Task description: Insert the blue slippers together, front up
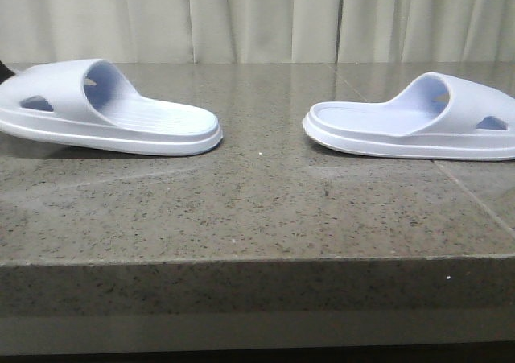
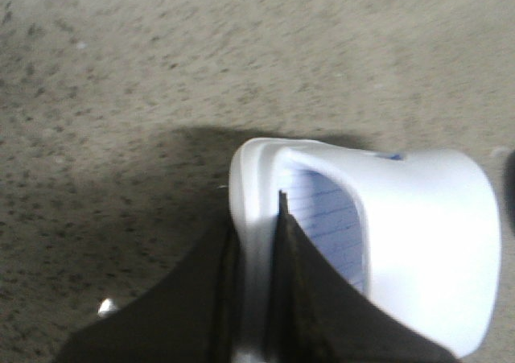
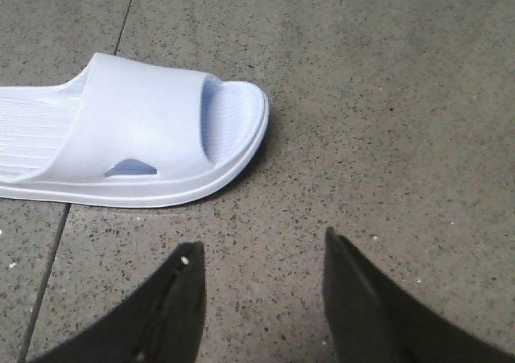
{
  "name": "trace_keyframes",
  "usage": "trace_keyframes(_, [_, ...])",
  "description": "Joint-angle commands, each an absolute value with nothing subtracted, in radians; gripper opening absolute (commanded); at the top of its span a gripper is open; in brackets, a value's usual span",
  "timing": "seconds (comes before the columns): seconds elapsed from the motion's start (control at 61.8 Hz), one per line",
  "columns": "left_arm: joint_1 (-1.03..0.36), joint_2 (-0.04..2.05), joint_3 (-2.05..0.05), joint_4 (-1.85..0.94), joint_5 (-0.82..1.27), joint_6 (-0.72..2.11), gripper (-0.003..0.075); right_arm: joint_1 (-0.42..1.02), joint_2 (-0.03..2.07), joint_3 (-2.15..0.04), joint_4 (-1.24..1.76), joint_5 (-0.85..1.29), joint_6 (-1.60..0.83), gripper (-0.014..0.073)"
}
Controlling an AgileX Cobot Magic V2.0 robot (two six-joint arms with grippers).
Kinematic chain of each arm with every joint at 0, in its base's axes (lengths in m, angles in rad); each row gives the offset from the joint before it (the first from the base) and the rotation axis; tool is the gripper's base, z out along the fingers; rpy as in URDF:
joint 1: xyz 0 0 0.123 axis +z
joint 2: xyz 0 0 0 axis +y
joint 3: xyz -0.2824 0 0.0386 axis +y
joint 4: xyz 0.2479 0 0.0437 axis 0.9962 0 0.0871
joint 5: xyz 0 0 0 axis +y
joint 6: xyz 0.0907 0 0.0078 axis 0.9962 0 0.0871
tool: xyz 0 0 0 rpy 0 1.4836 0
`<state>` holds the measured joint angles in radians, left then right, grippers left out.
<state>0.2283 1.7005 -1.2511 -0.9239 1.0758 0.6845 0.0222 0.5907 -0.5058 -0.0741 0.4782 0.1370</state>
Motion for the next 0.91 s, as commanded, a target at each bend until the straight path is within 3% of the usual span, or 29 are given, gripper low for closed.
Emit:
trace_keyframes(0.0, [0.223,1.590,-1.229,-1.037,1.087,0.735,-0.0020,0.017,0.597,-0.529,-0.065,0.397,0.131,0.0374])
trace_keyframes(0.275, [0.223,1.487,-1.115,-1.119,1.013,0.807,-0.0020,-0.011,0.770,-0.655,-0.036,0.549,0.139,0.0373])
trace_keyframes(0.486, [0.221,1.489,-1.115,-1.119,1.013,0.807,-0.0020,-0.210,1.002,-0.829,0.043,0.656,0.105,0.0373])
trace_keyframes(0.632, [0.221,1.489,-1.115,-1.119,1.013,0.810,-0.0020,-0.380,1.150,-0.916,0.320,0.734,-0.129,0.0373])
trace_keyframes(0.745, [0.221,1.489,-1.115,-1.118,1.013,0.810,-0.0020,-0.509,1.261,-0.967,0.674,0.838,-0.450,0.0373])
trace_keyframes(0.891, [0.221,1.489,-1.115,-1.118,1.013,0.810,-0.0020,-0.573,1.367,-0.995,0.950,0.932,-0.692,0.0373])
